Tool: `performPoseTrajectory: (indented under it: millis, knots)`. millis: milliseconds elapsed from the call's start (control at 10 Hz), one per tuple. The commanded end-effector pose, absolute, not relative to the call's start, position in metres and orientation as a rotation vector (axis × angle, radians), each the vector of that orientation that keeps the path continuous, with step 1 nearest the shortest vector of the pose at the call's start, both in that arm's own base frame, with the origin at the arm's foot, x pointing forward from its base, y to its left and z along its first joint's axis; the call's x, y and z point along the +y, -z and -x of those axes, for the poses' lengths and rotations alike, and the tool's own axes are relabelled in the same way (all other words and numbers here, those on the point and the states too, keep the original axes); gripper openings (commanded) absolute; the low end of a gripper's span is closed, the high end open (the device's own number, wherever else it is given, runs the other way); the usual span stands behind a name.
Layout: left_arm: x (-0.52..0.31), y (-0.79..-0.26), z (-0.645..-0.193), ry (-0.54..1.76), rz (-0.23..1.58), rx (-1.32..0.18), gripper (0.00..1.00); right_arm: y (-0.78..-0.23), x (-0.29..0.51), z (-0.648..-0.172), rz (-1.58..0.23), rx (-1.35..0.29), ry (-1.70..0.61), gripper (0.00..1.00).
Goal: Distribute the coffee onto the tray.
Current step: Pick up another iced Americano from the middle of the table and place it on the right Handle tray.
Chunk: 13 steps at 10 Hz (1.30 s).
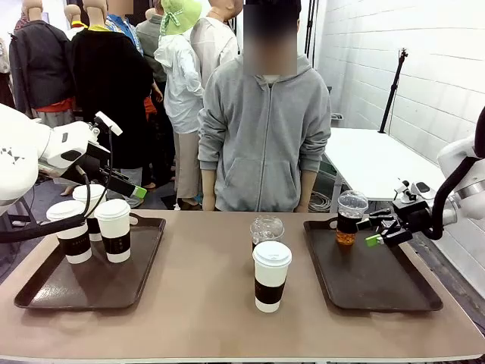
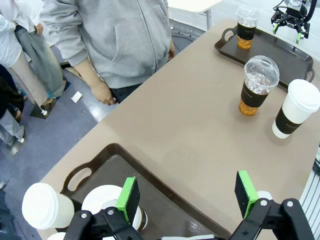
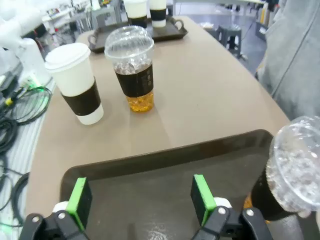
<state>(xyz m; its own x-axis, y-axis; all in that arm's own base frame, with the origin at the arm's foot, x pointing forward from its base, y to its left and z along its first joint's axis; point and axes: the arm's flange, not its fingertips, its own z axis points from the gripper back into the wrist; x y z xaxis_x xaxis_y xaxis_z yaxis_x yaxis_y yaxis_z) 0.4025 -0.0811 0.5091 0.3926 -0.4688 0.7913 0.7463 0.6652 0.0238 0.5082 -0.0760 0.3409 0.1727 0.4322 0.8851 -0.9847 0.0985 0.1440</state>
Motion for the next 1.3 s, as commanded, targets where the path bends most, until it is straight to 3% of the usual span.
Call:
performPoseTrajectory:
  millis: [0, 1200]
  knots:
    - [-0.079, -0.507, -0.403, 0.791, 0.369, -0.864, 1.00, -0.330, -0.065, -0.500, -0.851, -0.856, -1.204, 1.00]
    - [-0.079, -0.507, -0.403, 0.791, 0.369, -0.864, 1.00, -0.328, -0.062, -0.500, -0.836, -0.847, -1.168, 1.00]
